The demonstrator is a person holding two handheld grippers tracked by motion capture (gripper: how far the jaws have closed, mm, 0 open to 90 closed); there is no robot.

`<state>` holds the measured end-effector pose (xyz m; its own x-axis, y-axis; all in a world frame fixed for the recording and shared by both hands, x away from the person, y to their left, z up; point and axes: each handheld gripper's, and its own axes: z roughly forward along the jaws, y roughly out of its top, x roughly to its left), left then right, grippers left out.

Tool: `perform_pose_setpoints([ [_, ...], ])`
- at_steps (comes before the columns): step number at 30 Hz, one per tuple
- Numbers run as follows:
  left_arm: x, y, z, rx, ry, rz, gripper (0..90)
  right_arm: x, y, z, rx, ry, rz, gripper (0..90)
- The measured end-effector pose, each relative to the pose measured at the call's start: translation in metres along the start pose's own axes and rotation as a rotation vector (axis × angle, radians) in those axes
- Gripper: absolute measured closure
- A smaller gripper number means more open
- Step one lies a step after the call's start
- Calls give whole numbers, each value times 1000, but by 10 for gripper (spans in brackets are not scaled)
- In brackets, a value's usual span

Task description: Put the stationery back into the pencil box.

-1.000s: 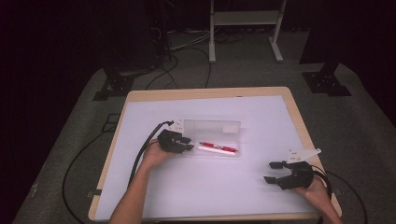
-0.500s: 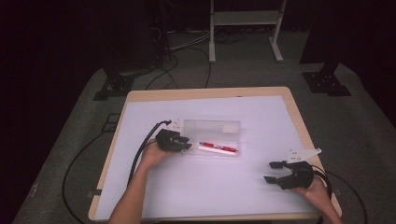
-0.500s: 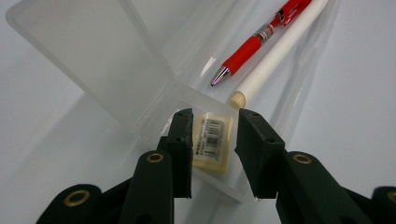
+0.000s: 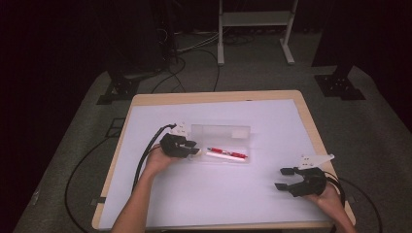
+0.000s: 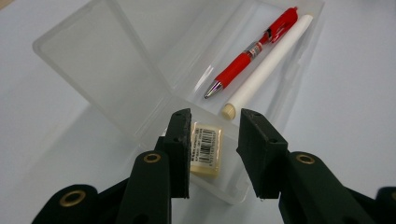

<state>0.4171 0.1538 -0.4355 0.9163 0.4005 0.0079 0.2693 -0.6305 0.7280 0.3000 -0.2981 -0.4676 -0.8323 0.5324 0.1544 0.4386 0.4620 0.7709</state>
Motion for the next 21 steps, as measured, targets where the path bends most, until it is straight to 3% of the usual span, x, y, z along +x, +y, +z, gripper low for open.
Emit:
perform_pose_setpoints([
  [21,-13,7,-13,-26,-18,12,575,-2,1,2,4,-4,6,323],
])
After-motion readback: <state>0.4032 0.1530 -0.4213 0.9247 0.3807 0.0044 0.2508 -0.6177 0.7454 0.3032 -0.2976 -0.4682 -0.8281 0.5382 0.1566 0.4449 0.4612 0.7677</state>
